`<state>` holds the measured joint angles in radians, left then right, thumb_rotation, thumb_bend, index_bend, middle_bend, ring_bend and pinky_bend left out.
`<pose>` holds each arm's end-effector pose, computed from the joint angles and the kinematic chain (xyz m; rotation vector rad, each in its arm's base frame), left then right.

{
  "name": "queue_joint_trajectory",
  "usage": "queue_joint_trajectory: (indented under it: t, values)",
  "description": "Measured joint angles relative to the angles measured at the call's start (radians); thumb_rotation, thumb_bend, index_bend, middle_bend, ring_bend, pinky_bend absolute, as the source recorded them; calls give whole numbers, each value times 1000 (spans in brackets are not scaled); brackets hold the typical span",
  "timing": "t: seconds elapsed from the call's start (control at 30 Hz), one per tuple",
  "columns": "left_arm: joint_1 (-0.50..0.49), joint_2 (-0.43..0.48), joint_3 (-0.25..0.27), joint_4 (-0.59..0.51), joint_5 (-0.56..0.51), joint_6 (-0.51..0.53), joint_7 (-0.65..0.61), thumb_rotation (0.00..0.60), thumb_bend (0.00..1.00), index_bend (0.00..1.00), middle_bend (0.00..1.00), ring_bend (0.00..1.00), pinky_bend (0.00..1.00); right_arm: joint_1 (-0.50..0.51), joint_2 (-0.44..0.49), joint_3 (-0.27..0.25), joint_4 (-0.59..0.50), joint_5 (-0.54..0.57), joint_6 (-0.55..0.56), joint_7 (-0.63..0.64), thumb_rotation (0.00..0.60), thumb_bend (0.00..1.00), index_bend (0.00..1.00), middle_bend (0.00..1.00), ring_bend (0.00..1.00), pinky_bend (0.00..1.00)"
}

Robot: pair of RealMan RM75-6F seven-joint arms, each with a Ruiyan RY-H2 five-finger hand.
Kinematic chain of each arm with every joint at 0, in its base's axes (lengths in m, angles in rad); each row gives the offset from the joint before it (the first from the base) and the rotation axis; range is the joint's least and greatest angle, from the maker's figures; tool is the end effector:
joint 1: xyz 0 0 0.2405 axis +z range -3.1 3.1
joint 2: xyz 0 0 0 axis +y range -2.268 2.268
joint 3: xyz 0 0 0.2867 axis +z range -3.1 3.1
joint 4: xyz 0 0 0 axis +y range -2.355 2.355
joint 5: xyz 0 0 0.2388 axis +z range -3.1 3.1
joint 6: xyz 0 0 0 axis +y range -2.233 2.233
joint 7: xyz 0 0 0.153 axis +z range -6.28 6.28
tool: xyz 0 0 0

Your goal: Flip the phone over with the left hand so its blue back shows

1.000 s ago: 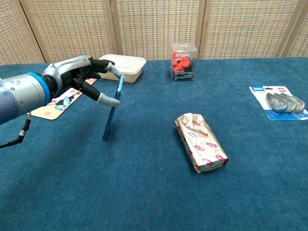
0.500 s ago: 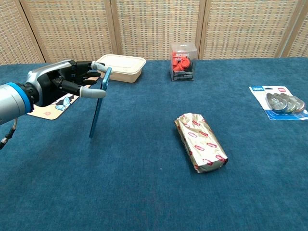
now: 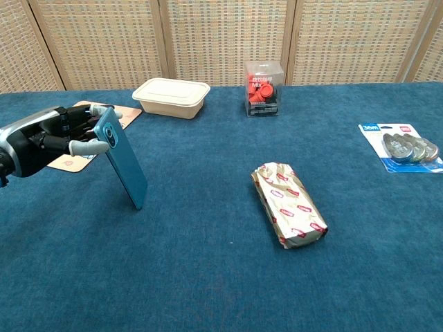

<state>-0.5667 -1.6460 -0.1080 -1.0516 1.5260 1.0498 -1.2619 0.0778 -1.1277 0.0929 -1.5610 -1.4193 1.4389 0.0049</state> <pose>-0.2745 0.3654 -0.0471 -1.2004 -2.0388 -1.6175 -0.3718 -0.2028 0.1542 1.3147 -0.9168 0.8394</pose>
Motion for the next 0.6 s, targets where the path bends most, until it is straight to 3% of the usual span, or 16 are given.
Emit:
queue_joint_trajectory:
  t: [0.1, 0.13, 0.37, 0.6]
  values:
    - [21, -7, 28, 41, 13, 24, -5, 600, 10, 23, 0, 0, 0, -1, 1, 1, 0, 0, 1, 2, 600, 0, 12, 0, 0, 0]
    - [28, -11, 33, 54, 15, 37, -7, 600, 10, 1, 0, 0, 0, -1, 1, 1, 0, 0, 3, 3, 600, 0, 13, 0, 0, 0]
    - [99, -37, 45, 111, 23, 196, -2, 600, 11, 0, 0, 0, 0, -2, 3, 1, -3, -4, 6, 6, 600, 0, 13, 0, 0, 0]
    - [165, -15, 54, 120, 47, 355, 89, 600, 6, 0, 0, 0, 0, -4, 7, -2, -11, -11, 11, 8, 600, 0, 13, 0, 0, 0]
